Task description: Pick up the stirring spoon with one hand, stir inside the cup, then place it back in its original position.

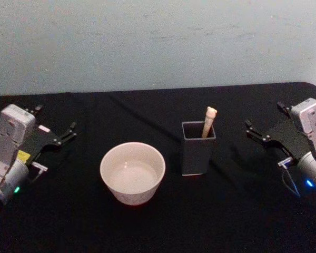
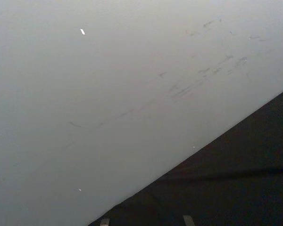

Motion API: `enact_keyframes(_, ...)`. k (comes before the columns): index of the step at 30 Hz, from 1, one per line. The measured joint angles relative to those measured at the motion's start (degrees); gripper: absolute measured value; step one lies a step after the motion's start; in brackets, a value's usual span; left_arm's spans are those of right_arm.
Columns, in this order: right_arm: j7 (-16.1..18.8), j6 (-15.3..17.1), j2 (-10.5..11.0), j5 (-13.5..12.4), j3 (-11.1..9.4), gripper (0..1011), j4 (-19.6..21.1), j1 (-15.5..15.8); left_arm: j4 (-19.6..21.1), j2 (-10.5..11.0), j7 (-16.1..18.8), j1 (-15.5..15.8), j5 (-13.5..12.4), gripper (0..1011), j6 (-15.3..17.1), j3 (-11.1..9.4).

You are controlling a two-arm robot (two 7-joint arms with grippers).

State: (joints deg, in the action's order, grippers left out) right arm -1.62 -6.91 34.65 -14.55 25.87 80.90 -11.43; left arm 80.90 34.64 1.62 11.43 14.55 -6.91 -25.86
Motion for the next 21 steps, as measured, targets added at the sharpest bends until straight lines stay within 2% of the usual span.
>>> enact_keyframes(21,0.0,0.0,0.0,0.0,0.0,1000,0.0,0.0,0.0,0.0,0.0,0.0,0.0,1001,0.0,0.0)
